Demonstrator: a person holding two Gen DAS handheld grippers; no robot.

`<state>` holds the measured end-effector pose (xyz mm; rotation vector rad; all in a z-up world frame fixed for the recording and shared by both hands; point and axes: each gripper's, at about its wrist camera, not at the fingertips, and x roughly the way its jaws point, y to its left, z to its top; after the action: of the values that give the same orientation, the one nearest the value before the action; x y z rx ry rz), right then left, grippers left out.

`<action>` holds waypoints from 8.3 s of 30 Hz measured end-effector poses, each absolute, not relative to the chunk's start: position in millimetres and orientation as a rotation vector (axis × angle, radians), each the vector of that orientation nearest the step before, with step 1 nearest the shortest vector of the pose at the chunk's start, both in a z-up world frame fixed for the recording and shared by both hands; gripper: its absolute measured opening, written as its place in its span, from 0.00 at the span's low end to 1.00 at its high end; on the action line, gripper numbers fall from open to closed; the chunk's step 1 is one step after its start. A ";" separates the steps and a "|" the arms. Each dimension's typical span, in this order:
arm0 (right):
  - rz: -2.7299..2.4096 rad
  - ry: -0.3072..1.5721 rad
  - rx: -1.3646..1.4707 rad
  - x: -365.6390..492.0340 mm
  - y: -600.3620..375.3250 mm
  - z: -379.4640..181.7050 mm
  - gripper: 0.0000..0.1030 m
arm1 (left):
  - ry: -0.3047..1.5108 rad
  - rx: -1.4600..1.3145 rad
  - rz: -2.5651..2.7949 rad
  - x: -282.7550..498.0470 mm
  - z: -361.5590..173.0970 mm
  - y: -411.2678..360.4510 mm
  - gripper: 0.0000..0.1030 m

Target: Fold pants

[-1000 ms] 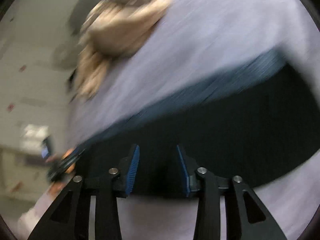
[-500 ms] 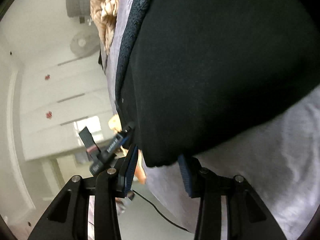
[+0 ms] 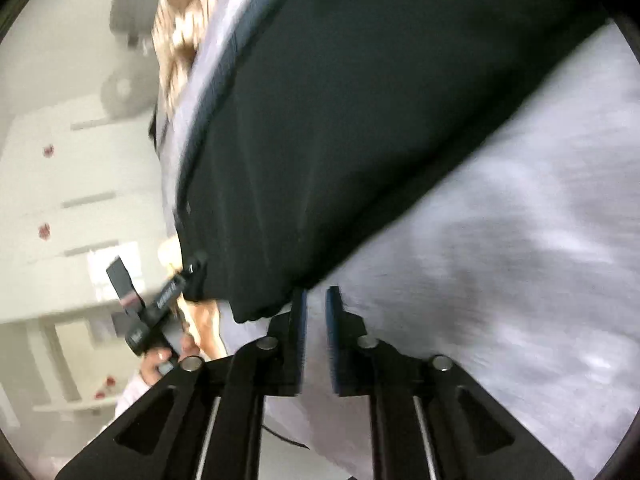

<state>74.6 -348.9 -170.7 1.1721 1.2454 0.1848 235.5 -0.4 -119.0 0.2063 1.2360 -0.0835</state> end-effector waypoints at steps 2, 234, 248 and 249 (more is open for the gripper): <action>0.141 1.179 1.202 69.5 -367.9 -160.6 0.41 | 1.205 0.176 -0.130 224.4 -101.7 -14.2 0.98; 0.103 1.087 1.265 82.4 -439.2 -142.0 0.53 | 1.409 0.040 -0.536 202.2 -119.7 -226.3 0.39; 0.094 1.250 1.103 94.9 -409.7 -165.7 0.05 | 1.366 0.092 -0.436 166.1 -124.8 -216.3 0.42; 0.099 1.262 1.087 97.3 -409.3 -162.6 0.06 | 1.361 0.091 -0.433 166.0 -121.6 -216.2 0.46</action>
<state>97.3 -409.3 -162.6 1.0871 1.2621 0.0985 166.0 -216.2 -121.6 0.0914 1.3614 -0.4332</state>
